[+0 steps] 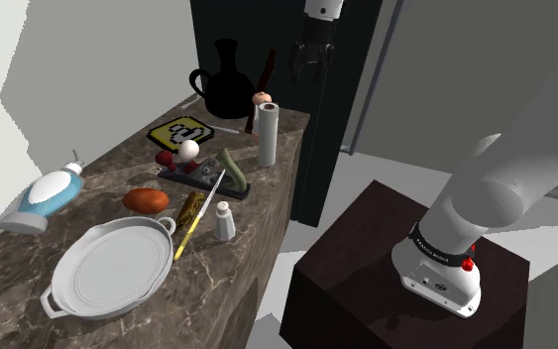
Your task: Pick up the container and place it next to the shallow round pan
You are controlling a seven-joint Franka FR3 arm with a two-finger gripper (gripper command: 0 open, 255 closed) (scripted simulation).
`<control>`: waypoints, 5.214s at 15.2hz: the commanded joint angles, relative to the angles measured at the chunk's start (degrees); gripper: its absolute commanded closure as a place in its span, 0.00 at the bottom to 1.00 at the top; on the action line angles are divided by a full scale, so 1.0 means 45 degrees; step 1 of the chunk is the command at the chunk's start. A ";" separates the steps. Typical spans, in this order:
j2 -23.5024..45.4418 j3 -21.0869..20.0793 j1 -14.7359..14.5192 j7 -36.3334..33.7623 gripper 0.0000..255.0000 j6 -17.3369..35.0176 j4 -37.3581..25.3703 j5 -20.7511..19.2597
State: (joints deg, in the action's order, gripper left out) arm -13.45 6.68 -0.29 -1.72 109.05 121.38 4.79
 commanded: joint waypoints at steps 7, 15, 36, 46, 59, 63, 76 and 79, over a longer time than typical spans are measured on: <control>0.4172 0.0226 0.0035 0.0590 0.00 0.0514 -0.3372 0.0945; 0.7592 0.0161 0.0322 0.0873 0.00 0.0217 -0.6860 0.1675; 0.7867 0.0091 0.0240 0.0953 1.00 0.1209 -0.6143 0.1775; 0.7560 0.0129 0.0247 0.0751 1.00 0.0168 -0.6897 0.1656; 0.7341 0.0172 0.0310 0.0406 1.00 -0.1922 -0.8796 0.1523; 0.7383 0.0180 0.0344 0.0303 1.00 -0.2616 -0.9540 0.1508; 0.8025 0.0180 0.0543 -0.0048 1.00 -0.5160 -1.2748 0.1571; 0.8340 0.0171 0.0623 -0.0144 1.00 -0.5857 -1.3766 0.1619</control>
State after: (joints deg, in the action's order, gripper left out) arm 23.70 7.48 2.46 -2.16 83.69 60.81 12.02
